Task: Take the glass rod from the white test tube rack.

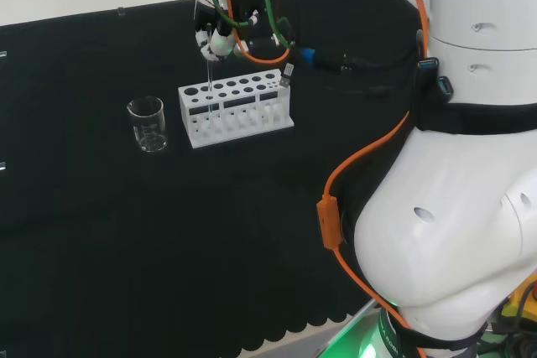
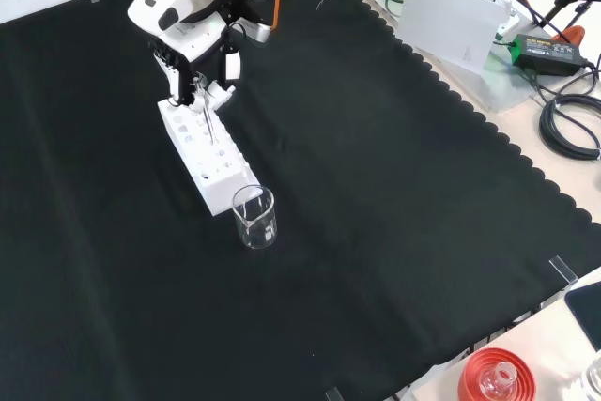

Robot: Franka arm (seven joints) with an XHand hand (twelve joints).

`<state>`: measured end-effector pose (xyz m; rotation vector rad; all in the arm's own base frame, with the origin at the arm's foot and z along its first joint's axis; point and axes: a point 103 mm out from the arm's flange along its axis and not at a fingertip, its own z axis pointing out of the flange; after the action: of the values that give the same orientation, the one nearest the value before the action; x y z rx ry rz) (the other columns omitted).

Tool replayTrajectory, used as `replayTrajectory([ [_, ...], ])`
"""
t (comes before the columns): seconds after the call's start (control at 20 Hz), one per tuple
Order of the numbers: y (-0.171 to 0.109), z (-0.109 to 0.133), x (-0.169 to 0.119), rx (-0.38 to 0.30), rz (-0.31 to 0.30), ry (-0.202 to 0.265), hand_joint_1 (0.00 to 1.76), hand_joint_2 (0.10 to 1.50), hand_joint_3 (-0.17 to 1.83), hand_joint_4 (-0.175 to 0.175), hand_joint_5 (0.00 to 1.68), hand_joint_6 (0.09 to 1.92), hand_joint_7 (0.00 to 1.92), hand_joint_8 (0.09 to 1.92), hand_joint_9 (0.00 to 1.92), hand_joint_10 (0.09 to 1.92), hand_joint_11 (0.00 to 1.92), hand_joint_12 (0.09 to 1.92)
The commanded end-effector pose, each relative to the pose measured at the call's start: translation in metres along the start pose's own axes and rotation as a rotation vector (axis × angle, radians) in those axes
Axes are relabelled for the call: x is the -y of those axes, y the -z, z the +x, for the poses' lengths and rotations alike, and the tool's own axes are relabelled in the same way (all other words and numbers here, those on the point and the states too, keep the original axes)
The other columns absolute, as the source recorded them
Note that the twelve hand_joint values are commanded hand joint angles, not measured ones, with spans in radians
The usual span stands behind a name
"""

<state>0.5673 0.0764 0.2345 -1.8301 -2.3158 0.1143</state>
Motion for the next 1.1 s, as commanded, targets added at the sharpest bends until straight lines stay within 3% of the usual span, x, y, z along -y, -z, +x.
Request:
replayTrajectory([
  [0.05,0.034,0.005,0.017,0.026,0.017,-0.028,1.33,0.56,0.88,-0.175,1.11,0.89,1.38,0.76,1.68,0.47,1.59,0.59],
  [0.15,0.044,0.001,0.024,0.016,-0.009,-0.045,1.33,0.55,0.89,-0.175,1.11,0.89,1.38,0.76,1.68,0.47,1.59,0.59],
  [0.6,0.063,-0.004,0.041,0.025,-0.006,-0.056,1.33,0.55,0.89,-0.175,1.11,0.88,1.39,0.75,1.68,0.48,1.59,0.59],
  [1.1,0.074,0.007,0.051,-0.001,-0.038,-0.038,1.33,0.55,0.89,-0.175,1.12,0.88,1.40,0.74,1.68,0.48,1.59,0.58],
])
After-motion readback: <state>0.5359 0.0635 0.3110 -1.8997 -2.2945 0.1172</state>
